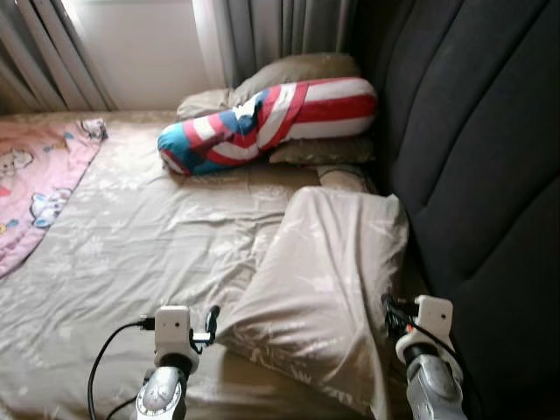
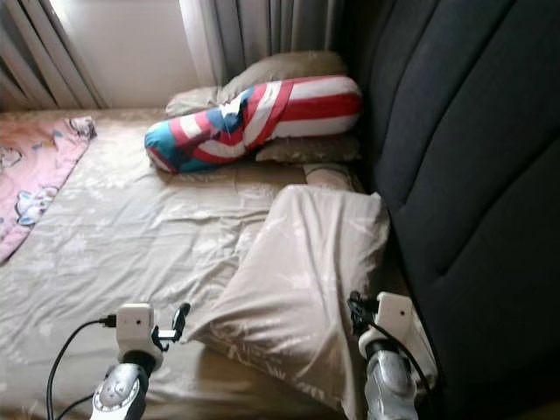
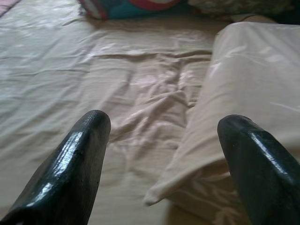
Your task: Clean up the room
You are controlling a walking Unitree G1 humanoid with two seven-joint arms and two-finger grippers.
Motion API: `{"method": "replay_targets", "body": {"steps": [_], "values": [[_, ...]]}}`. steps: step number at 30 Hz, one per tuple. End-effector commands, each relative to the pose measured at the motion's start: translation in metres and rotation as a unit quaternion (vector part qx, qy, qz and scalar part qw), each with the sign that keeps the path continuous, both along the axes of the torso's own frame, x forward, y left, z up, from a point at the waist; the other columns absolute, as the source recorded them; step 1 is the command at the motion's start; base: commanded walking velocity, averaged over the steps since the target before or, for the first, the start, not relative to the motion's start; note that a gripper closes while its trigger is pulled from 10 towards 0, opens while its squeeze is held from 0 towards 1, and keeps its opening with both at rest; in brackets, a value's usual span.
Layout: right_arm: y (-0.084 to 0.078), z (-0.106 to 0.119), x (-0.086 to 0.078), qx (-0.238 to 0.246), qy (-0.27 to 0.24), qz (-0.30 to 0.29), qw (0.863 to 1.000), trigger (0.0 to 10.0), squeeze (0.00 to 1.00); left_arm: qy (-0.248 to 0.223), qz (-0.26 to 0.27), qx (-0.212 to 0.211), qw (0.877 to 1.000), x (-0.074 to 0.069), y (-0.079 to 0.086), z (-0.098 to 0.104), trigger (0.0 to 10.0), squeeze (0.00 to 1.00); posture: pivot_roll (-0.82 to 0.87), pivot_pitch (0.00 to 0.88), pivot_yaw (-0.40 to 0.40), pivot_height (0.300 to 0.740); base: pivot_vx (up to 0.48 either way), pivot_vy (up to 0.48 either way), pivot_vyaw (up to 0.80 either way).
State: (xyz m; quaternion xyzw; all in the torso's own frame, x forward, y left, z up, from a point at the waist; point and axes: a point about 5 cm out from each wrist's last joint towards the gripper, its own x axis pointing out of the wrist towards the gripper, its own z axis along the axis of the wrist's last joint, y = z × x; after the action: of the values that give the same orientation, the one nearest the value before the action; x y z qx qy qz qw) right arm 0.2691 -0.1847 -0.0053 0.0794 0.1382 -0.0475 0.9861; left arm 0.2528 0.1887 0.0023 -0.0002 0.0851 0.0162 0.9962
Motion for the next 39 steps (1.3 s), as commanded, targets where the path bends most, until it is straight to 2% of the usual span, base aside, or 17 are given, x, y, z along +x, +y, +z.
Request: {"method": "replay_targets", "body": {"steps": [1,17,19,23,33,34,39], "values": [[0.0035,-0.0011,0.0009,0.0,0.008,0.009,1.0,10.0,0.0,0.005,0.006,0.0,1.0,-0.0011,0.0023,-0.0016,10.0,0.0,-0.08,0.007,-0.024,0.687,0.0,0.0,0.0],[0.0007,0.0016,0.0037,-0.003,0.005,-0.006,1.0,10.0,0.0,-0.002,0.0,0.001,1.0,0.0002,-0.0025,0.001,10.0,0.0,-0.07,0.069,-0.022,0.687,0.0,0.0,0.0],[0.0017,-0.0017,0.0036,-0.012,0.025,-0.01,1.0,10.0,0.0,-0.004,-0.002,0.002,1.0,-0.0008,-0.0019,0.0014,10.0,0.0,-0.06,0.083,-0.02,0.687,0.0,0.0,0.0],[0.0033,-0.0017,0.0036,-0.016,0.024,-0.009,1.0,10.0,0.0,-0.004,0.002,0.007,1.0,-0.0051,0.0033,0.001,10.0,0.0,-0.05,0.095,-0.016,0.658,0.0,0.0,0.0],[0.0021,-0.0034,0.0049,-0.004,0.04,-0.022,0.999,10.0,0.0,-0.003,-0.003,0.01,1.0,-0.0076,0.0034,0.0018,10.0,0.0,-0.05,0.118,-0.004,0.654,0.0,0.0,0.0],[-0.0016,-0.0041,0.0059,0.005,0.05,-0.037,0.998,10.0,1.0,-0.004,-0.005,0.011,1.0,-0.0076,0.0036,0.0024,10.0,0.0,-0.04,0.124,-0.001,0.654,0.0,0.0,0.0],[-0.0025,-0.002,0.0108,0.033,0.055,-0.045,0.997,10.0,1.0,-0.004,-0.008,0.013,1.0,-0.0078,0.0043,0.003,10.0,0.0,-0.04,0.131,0.002,0.654,0.0,0.0,0.0]]}}
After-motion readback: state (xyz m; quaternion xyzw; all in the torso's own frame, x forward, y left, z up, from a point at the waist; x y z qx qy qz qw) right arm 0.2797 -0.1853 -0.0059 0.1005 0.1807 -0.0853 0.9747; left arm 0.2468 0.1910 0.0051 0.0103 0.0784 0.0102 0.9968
